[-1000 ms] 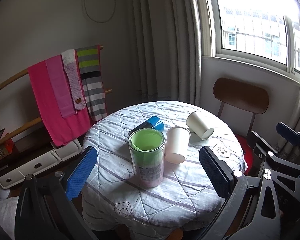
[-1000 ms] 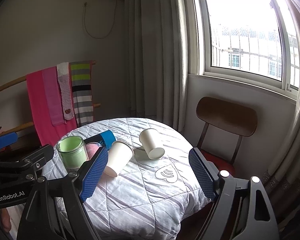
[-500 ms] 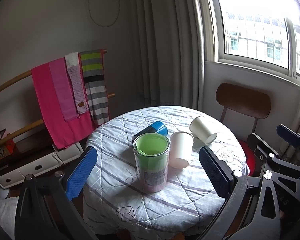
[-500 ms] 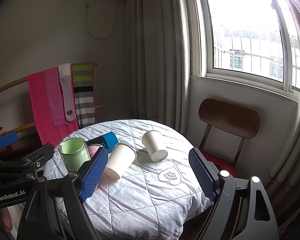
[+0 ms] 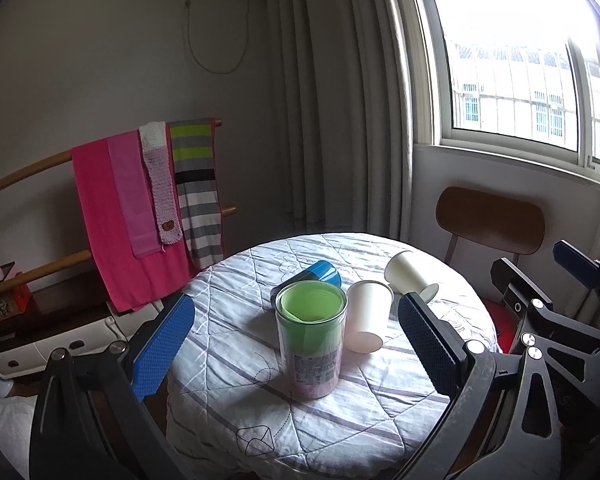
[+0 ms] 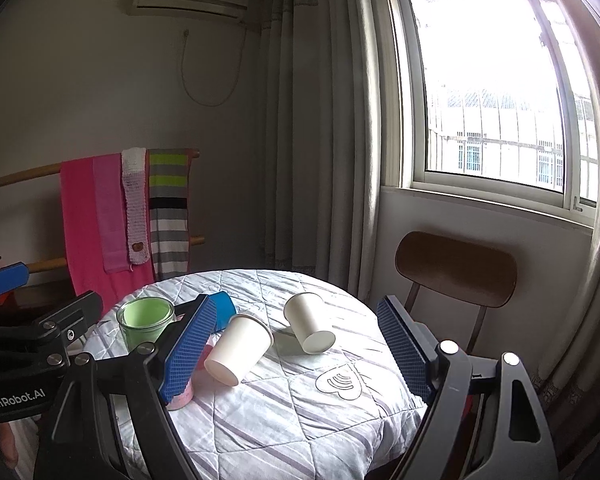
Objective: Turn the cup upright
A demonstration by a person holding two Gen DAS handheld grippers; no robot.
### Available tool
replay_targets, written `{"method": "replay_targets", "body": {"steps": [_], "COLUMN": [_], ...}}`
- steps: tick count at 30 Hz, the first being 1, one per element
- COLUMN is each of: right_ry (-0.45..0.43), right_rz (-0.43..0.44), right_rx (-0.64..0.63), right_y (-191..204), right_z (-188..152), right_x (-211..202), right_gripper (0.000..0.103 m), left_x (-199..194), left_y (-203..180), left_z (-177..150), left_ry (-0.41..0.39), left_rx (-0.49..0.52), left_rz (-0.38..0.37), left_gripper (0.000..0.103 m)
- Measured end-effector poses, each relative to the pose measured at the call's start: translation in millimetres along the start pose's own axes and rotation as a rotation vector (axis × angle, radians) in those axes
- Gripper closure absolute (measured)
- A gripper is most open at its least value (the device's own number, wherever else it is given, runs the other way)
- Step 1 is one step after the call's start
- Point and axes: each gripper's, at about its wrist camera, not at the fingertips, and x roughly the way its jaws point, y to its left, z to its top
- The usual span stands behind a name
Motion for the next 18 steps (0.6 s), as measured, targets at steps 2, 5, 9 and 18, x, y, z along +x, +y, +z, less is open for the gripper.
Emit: {"method": "replay_targets", "body": {"steps": [2,5,9,18], "right_ry": [-0.001,-0.016,-0.021,-0.015], "right_rz": [-0.003,0.003,0.005,0.011], "right_rx": [-0.004,0.002,-0.003,-0.008], "right_y": [0.6,0.2,2.2,5.5], "right_z": [0.3,0.7,1.0,1.2], "right_x": [0.6,-0.2,0.2,2.9], "right_gripper": [0.019,0.019,0.019,0.019], "left_x": [0.7,1.5,2.8,4.0], "left_y": [0.9,2.5,3.5,6.3], "left_z": [-0.1,-0.1,-0.5,-2.2], "left_ry": [0.002,0.003,0.002,-0.018], "left_rx": [-0.003,-0.012,-0.014,-0.016], "left_rz": [-0.003,-0.006,-0.004,0.006], "left_gripper": [0.000,0.000,0.000,0.000]}}
